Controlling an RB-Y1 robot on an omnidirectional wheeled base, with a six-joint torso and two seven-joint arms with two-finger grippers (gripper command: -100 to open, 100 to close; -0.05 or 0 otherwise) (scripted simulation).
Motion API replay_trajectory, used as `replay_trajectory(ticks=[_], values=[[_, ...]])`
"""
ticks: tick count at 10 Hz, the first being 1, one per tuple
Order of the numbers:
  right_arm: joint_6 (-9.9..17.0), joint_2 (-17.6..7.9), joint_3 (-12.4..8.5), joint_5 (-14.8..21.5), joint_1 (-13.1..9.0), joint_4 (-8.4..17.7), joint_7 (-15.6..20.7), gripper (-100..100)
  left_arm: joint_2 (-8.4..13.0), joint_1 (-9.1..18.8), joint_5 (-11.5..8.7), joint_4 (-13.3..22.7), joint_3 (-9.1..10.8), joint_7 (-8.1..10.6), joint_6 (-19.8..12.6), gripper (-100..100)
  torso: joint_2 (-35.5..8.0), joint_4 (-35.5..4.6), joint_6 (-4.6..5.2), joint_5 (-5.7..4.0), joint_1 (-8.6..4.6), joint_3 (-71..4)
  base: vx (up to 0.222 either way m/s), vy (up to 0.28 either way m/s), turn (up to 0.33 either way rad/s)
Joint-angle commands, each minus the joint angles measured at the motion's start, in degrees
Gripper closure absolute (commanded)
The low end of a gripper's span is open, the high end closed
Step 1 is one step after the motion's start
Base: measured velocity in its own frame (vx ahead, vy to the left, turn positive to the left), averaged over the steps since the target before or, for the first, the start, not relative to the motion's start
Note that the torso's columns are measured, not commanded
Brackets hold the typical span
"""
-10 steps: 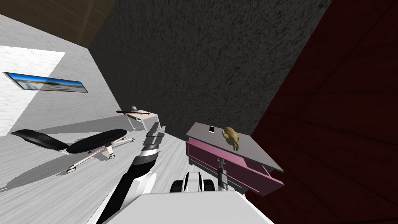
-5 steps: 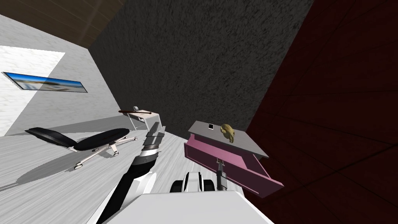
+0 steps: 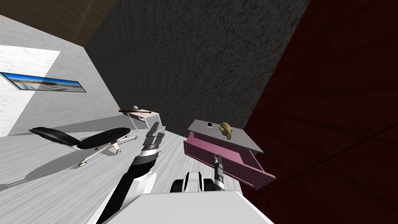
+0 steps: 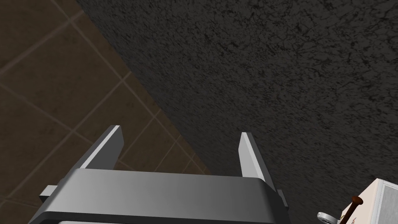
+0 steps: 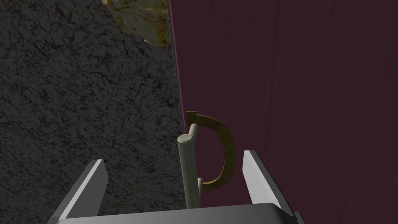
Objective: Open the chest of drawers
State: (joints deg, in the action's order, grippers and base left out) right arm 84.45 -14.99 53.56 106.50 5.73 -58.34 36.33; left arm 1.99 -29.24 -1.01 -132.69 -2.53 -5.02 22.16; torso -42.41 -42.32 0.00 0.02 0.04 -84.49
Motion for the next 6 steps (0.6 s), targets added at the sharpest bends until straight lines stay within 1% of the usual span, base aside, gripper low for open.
replay_trajectory(ticks=[1, 2, 3, 4, 5, 6], values=[[-3.43, -0.48, -1.31, -1.13, -1.70, -4.30, 4.39, -100, 0.00, 0.00, 0.00, 0.00, 0.00, 0.00, 0.00, 0, 0.04, 0.01, -0.01, 0.00, 0.01, -0.02, -0.079, -0.013, -0.015], [-4.62, -0.72, -1.77, -1.52, -2.23, -6.04, 6.01, -100, 0.00, 0.00, 0.00, 0.00, 0.00, 0.00, 0.00, 0, 0.14, 0.04, 0.00, -0.01, 0.00, -0.08, -0.085, -0.017, -0.016], [-4.62, -0.72, -1.77, -1.52, -2.23, -6.04, 6.01, -100, 0.00, 0.00, 0.00, 0.00, 0.00, 0.00, 0.00, 0, 0.16, 0.05, 0.00, -0.02, -0.04, -0.10, -0.058, -0.017, -0.002], [-5.81, -0.96, -2.23, -1.91, -2.76, -7.41, 7.64, -100, 0.00, 0.00, 0.00, 0.00, 0.00, 0.00, 0.00, 0, 0.21, 0.06, 0.00, -0.02, -0.05, -0.13, -0.046, -0.018, -0.011], [-5.81, -0.96, -2.23, -1.91, -2.76, -7.78, 7.64, -100, 0.00, -0.01, 0.00, 0.00, 0.00, 0.00, 0.00, 0, 0.21, 0.06, 0.00, -0.02, -0.05, -0.13, -0.033, -0.015, -0.005], [-7.01, -1.21, -2.69, -2.30, -3.29, -9.51, 9.26, -100, 0.00, -0.01, 0.00, 0.00, 0.00, 0.00, 0.00, 0, 0.20, 0.06, 0.00, -0.02, -0.04, -0.12, -0.044, -0.015, -0.014]])
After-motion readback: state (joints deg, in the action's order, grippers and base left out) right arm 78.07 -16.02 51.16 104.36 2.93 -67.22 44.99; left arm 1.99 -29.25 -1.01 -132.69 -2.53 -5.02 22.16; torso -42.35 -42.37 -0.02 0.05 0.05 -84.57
